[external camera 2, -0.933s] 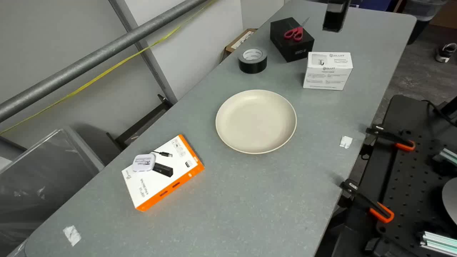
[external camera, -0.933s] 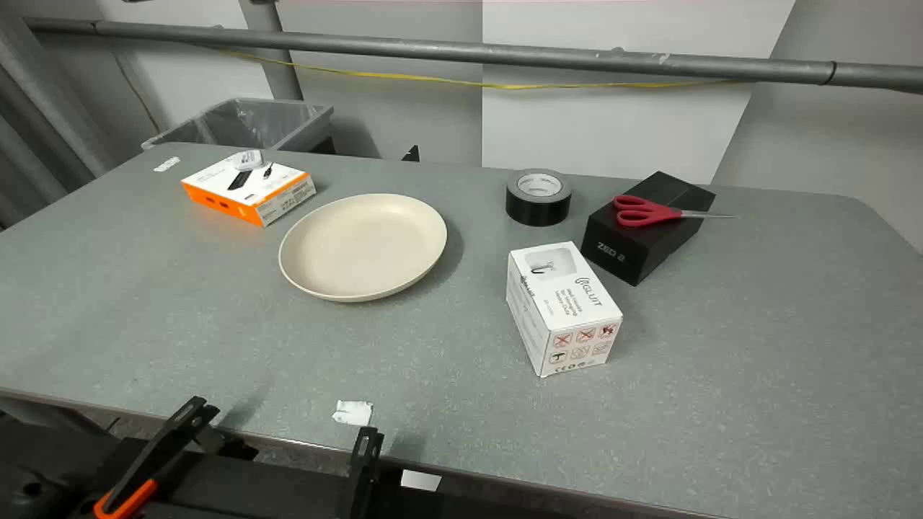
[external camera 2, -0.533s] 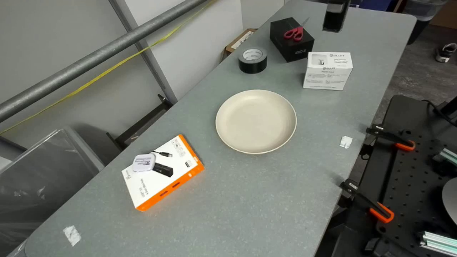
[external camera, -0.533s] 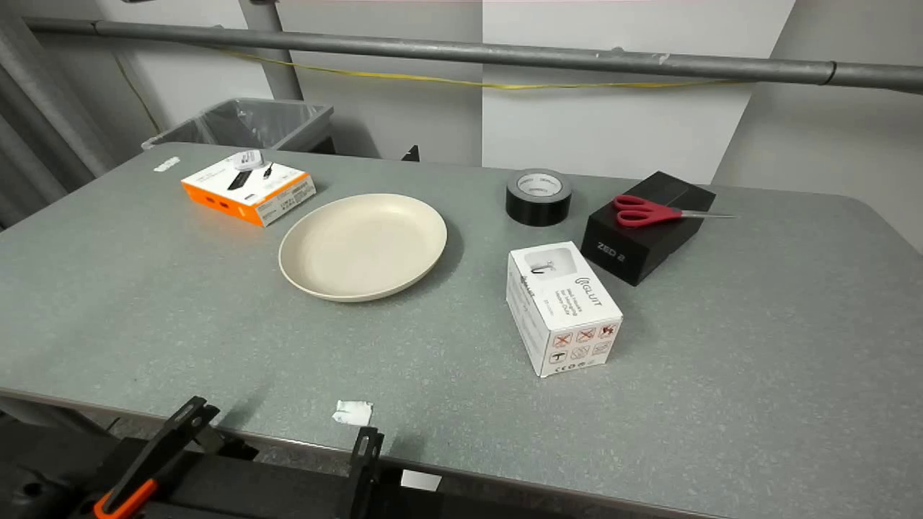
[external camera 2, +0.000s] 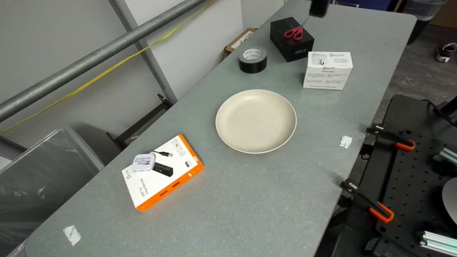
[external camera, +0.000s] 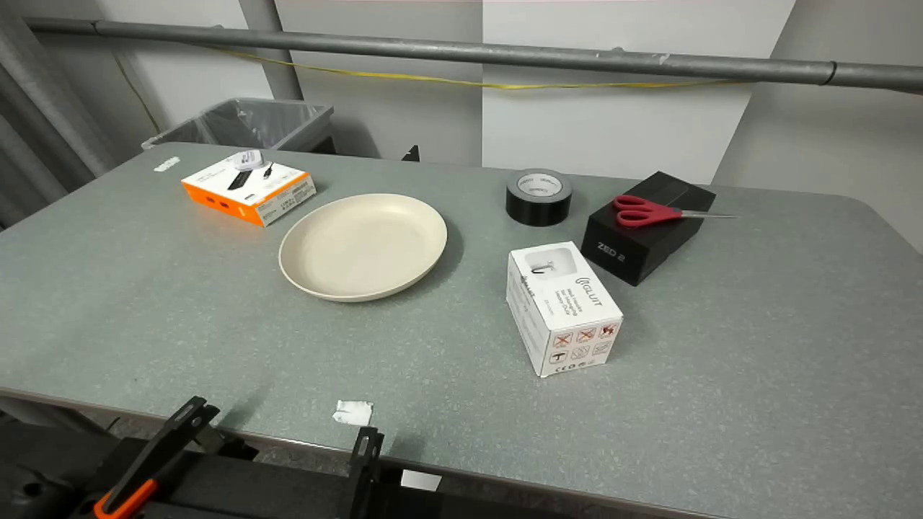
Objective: Pick up the black tape from the table and put it on the plate.
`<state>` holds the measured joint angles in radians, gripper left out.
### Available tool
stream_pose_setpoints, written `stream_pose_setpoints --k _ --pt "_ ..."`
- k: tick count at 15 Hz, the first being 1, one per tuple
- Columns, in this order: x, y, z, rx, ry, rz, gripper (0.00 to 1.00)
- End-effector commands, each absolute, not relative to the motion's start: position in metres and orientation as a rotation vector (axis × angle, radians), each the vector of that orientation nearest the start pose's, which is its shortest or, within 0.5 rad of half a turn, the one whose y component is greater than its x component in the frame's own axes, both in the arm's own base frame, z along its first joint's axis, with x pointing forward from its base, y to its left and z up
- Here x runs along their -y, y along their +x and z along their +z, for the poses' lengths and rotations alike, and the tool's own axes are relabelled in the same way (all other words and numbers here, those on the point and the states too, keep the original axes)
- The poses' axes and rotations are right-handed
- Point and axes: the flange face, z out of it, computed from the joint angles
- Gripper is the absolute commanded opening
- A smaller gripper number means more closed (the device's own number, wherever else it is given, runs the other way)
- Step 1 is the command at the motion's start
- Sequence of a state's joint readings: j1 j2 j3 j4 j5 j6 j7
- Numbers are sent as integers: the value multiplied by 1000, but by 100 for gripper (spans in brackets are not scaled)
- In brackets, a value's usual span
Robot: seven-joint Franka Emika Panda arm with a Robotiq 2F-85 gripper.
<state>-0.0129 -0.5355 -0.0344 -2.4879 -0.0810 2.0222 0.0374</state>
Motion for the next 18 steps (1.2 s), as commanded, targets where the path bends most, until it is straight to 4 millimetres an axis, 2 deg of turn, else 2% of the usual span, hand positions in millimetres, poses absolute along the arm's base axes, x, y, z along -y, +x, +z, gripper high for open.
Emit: stream_pose_setpoints --k 1,4,5,6,8,12,14,16,18 --pt "83 447 482 -224 -3197 -294 100" --pt "127 483 474 -418 -3163 -356 100" --pt "135 487 475 -459 -3155 -360 100" --pt "120 463 474 -374 -3165 -347 100" --pt "134 477 469 -416 -3167 -333 100" --pt "135 483 469 -429 -3166 -334 100" --pt "139 509 457 -431 -3128 -290 100" --pt "147 541 428 -475 -3084 -255 100" --pt "154 565 401 -518 -3057 -199 100"
